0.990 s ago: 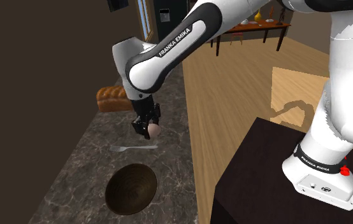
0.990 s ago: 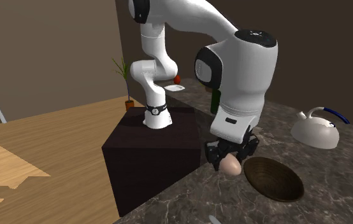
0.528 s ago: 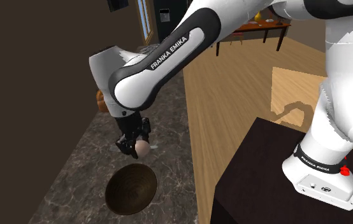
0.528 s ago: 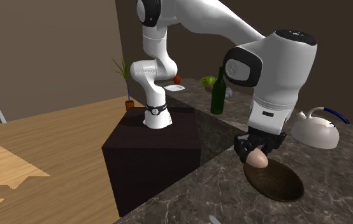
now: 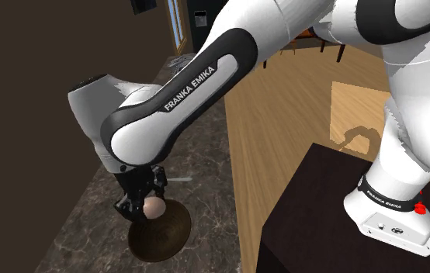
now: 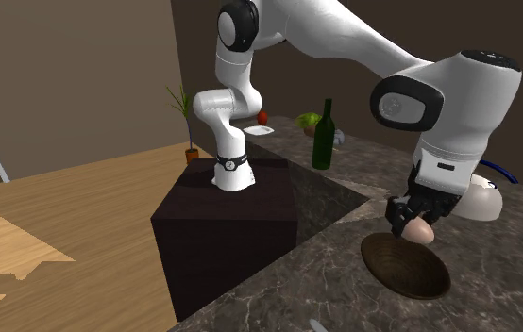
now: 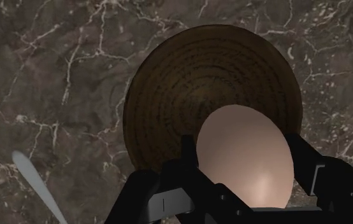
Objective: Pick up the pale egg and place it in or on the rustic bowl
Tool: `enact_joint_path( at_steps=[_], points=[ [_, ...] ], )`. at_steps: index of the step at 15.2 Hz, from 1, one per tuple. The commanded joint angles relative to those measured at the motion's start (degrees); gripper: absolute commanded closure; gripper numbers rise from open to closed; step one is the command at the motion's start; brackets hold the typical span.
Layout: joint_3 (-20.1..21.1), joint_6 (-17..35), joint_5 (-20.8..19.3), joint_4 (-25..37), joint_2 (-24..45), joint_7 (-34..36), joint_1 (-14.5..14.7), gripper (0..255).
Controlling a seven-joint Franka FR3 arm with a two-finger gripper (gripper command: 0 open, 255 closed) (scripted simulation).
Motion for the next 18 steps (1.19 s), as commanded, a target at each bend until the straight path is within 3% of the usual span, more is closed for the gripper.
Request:
enact_joint_path(
  at_steps=[1, 11, 18],
  points=[
    [-0.1, 0.9, -0.3, 0.3, 1.2, 0.4, 0.4, 255],
    [-0.9, 6.5, -1.5, -1.3, 5.3, 0.5, 1.0, 255],
    [-0.9, 6.5, -1.5, -1.3, 5.3, 0.5, 1.0, 255]
  ],
)
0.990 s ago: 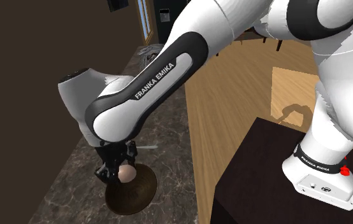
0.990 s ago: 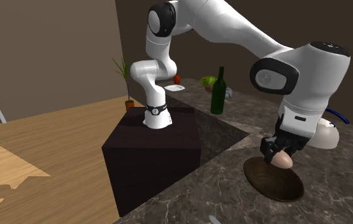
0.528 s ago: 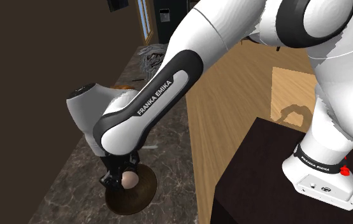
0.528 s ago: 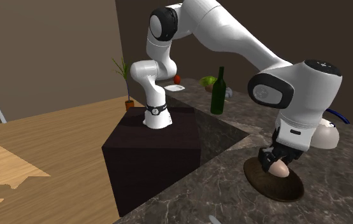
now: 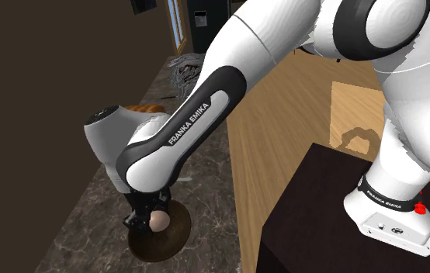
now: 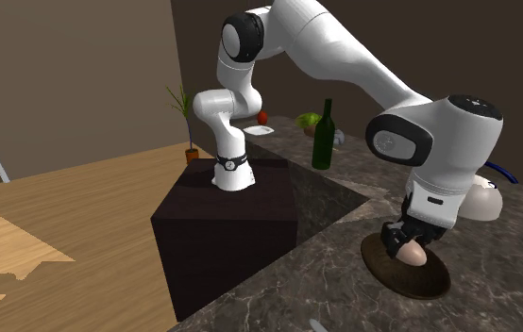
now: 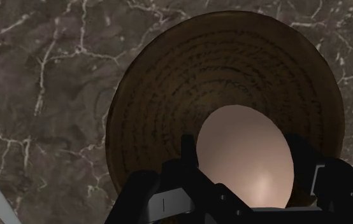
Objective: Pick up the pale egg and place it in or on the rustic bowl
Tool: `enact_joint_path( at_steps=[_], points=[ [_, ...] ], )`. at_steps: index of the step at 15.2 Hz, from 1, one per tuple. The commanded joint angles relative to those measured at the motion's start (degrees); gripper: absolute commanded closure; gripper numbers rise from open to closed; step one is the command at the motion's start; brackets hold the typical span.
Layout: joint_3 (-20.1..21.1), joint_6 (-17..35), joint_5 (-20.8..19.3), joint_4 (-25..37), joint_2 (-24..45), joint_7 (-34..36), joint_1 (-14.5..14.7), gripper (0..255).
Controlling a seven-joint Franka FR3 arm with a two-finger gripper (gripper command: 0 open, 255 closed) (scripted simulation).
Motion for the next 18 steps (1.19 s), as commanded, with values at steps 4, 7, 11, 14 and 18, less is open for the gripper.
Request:
enact_joint_path(
  at_steps=[4, 7, 11, 14, 18],
  points=[
    [0.0, 0.0, 0.0, 0.0, 0.0, 0.0, 0.0, 0],
    [0.0, 0.0, 0.0, 0.0, 0.0, 0.0, 0.0, 0],
    [0.6, -5.8, 0.9, 2.7, -3.2, -0.6, -0.7, 0],
    [0.6, -5.8, 0.9, 2.7, -3.2, -0.6, -0.7, 0],
    [0.6, -5.8, 0.9, 2.7, -3.2, -0.6, -0.7, 0]
  ],
)
